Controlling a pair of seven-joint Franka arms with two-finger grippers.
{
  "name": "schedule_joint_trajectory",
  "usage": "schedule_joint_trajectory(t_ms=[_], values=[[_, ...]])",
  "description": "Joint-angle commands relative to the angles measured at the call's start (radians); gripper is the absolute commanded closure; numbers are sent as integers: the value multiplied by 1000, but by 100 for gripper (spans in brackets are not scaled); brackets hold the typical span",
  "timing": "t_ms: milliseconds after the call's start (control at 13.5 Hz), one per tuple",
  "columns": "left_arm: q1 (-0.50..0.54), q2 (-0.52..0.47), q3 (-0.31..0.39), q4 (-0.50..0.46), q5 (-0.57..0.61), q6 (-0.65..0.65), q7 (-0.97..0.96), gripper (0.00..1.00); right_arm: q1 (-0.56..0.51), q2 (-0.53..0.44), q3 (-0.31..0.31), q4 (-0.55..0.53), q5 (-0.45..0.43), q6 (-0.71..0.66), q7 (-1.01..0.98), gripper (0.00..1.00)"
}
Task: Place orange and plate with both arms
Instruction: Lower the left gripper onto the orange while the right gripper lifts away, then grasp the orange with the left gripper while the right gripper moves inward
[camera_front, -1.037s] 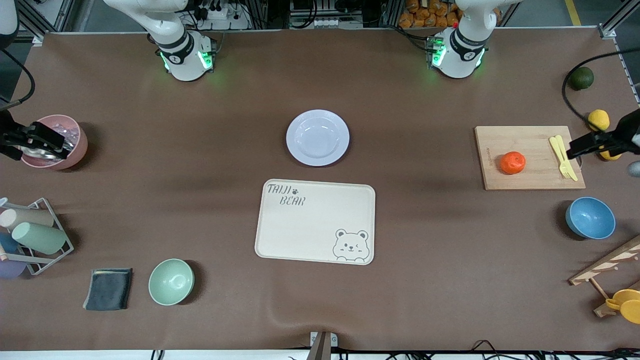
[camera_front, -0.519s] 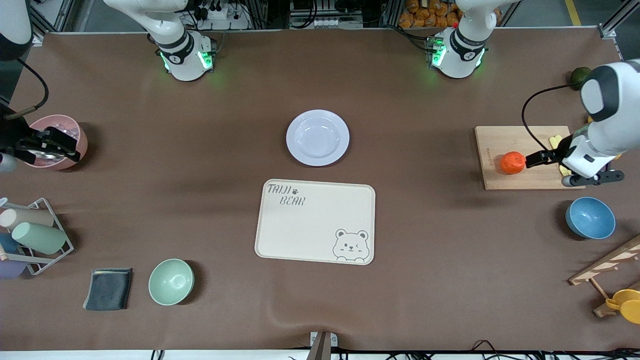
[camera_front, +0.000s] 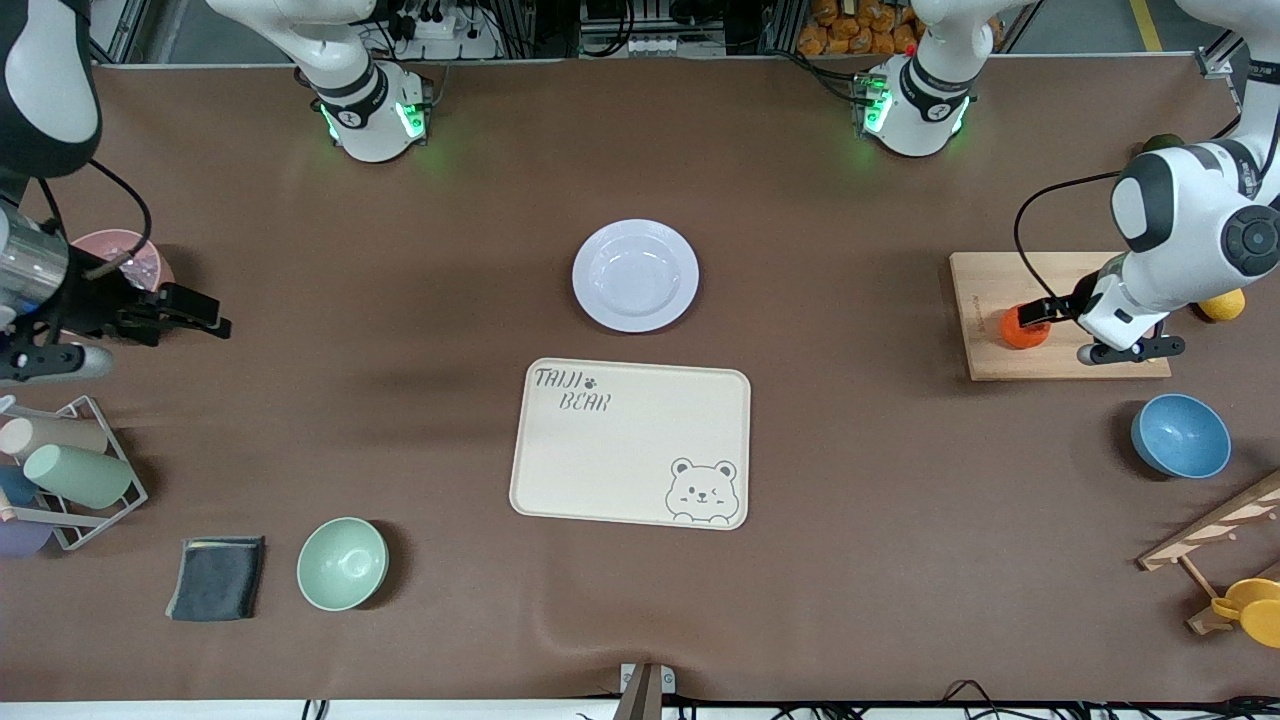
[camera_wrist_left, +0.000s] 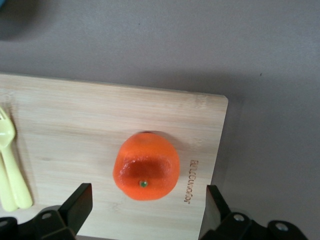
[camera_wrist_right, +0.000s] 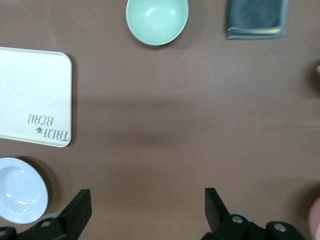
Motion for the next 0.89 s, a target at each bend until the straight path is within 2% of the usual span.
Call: schedule_joint_trajectory(t_ms=[0,222,444,815], values=[[24,56,-8,-6,25,71,-3,0,16,-1,-1,-18,48,-1,21,0],[35,90,-8,-28,25,133,2,0,28,-2,-1,-56,103,-2,46,0],[38,119,-6,-38,33,156,5,0,34,1,-1,-82,119,4,46,0],[56,145,-6,-37,39,156,11,0,48,1,-1,-105,243,-24,36,0]])
